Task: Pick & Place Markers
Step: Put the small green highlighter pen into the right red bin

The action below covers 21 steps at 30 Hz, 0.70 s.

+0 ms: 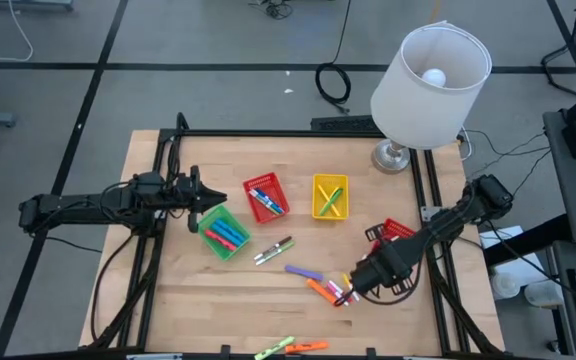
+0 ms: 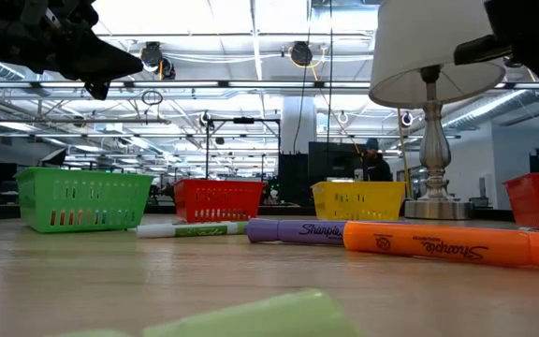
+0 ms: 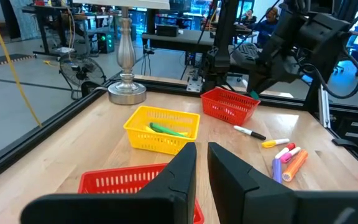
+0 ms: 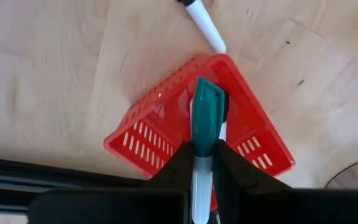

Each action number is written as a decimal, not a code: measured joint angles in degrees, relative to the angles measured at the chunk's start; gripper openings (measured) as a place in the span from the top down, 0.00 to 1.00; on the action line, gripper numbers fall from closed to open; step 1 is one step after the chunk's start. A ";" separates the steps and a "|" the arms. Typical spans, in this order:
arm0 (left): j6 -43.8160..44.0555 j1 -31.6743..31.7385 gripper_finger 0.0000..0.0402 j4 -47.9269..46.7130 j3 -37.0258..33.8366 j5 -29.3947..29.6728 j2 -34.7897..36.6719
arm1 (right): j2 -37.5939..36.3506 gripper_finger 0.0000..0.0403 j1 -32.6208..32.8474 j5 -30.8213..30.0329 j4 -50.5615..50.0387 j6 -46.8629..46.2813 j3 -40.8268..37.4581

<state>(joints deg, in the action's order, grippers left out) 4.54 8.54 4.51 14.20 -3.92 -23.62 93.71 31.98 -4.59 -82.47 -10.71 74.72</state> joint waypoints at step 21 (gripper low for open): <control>0.00 0.00 0.88 -0.02 0.00 0.00 -0.02 | -2.13 0.87 -1.18 0.16 6.65 1.96 -15.29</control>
<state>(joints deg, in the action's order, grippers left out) 4.54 8.54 4.49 14.20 -3.92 -23.64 91.58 30.80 -4.43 -75.82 -8.76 59.43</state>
